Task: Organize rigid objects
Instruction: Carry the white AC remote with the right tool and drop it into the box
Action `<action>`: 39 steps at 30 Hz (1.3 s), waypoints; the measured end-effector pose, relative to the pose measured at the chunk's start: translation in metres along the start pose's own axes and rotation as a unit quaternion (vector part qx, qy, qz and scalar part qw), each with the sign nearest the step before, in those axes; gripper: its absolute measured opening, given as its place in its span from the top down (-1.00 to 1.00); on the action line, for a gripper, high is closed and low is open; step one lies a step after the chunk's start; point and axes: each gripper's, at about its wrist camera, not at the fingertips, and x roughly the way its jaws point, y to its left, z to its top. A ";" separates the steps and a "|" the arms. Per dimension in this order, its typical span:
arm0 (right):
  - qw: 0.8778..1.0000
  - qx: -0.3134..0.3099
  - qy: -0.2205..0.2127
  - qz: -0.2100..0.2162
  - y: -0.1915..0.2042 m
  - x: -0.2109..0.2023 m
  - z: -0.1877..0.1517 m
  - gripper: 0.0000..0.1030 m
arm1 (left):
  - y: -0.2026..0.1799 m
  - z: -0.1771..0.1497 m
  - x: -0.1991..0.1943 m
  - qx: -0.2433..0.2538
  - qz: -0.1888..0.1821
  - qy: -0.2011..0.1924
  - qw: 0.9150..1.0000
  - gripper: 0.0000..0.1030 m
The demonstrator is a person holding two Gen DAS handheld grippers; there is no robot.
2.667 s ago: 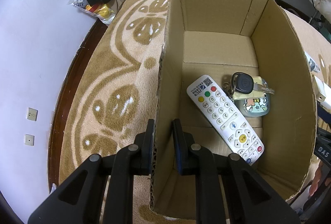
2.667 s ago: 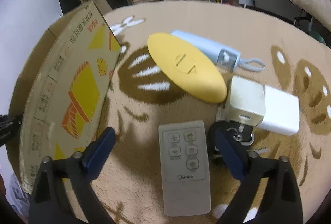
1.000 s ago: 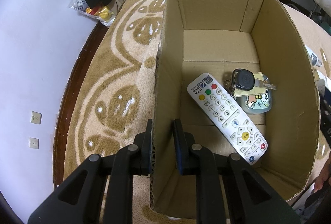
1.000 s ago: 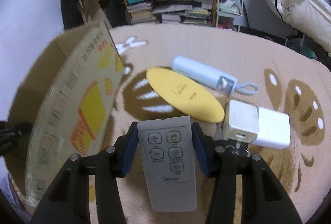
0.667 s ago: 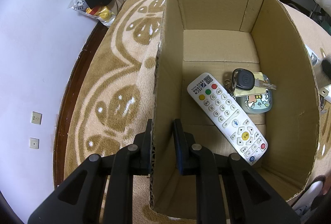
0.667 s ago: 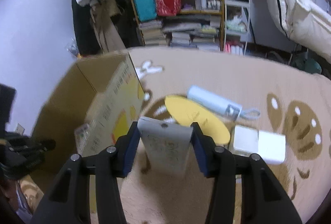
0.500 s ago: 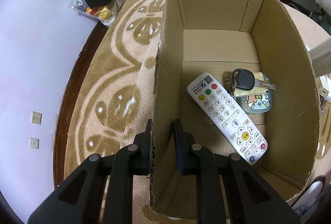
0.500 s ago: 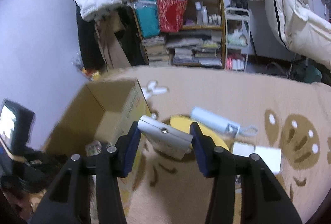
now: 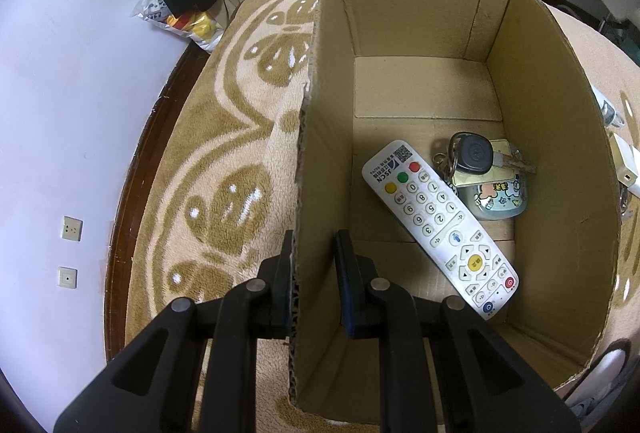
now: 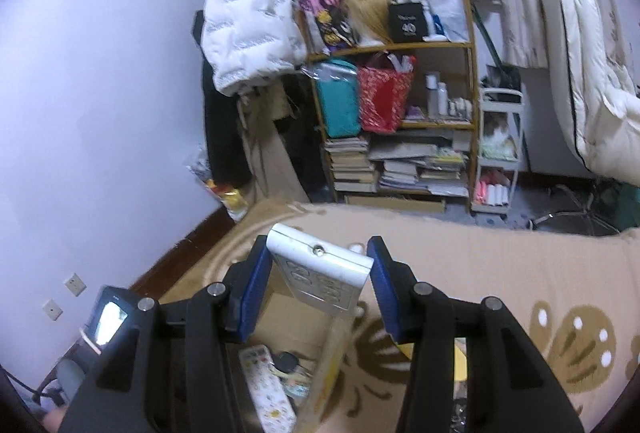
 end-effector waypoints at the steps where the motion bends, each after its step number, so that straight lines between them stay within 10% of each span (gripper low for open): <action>1: 1.000 -0.001 -0.001 0.006 0.004 0.000 0.002 0.00 | 0.000 0.000 0.000 0.000 0.000 0.000 1.000 0.67; 27: 0.989 0.016 0.141 0.048 0.011 0.071 -0.069 -0.01 | -0.002 -0.001 0.002 0.002 -0.003 -0.001 1.000 0.67; 39: 0.989 0.020 0.139 0.039 0.002 0.068 -0.064 -0.09 | -0.005 -0.002 0.004 0.001 -0.003 0.000 1.000 0.67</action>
